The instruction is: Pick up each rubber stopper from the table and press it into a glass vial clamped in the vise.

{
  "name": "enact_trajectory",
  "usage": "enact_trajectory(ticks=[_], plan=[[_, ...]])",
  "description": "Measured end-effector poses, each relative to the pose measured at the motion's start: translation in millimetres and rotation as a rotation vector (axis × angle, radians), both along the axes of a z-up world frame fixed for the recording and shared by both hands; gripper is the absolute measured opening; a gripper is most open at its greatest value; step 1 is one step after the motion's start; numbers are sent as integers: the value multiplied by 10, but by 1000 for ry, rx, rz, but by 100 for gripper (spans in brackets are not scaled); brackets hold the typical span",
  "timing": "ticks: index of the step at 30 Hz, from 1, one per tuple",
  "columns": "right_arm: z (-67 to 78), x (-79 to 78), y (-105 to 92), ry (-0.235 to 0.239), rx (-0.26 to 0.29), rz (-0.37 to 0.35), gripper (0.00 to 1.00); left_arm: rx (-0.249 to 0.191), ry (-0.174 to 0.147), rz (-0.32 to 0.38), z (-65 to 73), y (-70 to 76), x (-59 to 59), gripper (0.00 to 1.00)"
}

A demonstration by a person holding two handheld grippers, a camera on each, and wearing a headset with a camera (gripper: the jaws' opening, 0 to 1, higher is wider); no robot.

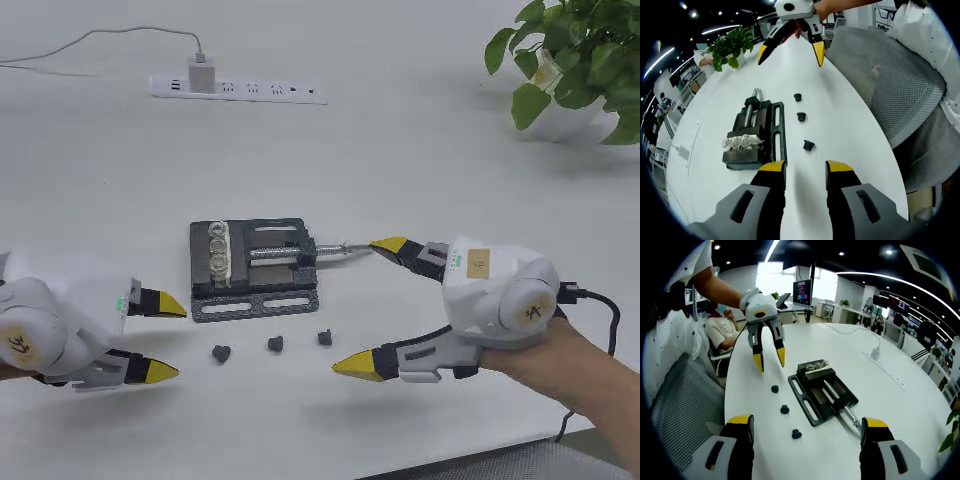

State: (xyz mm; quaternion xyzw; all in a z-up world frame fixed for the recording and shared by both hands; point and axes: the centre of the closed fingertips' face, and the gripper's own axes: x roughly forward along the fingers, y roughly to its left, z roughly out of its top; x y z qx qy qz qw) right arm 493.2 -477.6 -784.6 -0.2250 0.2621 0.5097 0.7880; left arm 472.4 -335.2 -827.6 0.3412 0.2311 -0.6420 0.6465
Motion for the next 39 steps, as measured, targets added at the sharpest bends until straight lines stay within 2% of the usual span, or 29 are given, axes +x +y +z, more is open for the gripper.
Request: enact_trajectory(ticks=[12,18,24,39], plan=[[-3,4,-28,3,2,-16,86,30,17,-74,-157,-160,19,16],[-11,1,-51,6,0,-26,86,44,19,-114,-221,-225,-5,14],[-20,0,-74,9,1,-36,86,59,19,-149,-273,-241,-23,11],[-32,2,-98,15,0,-50,85,63,17,-180,-341,-285,-11,6]])
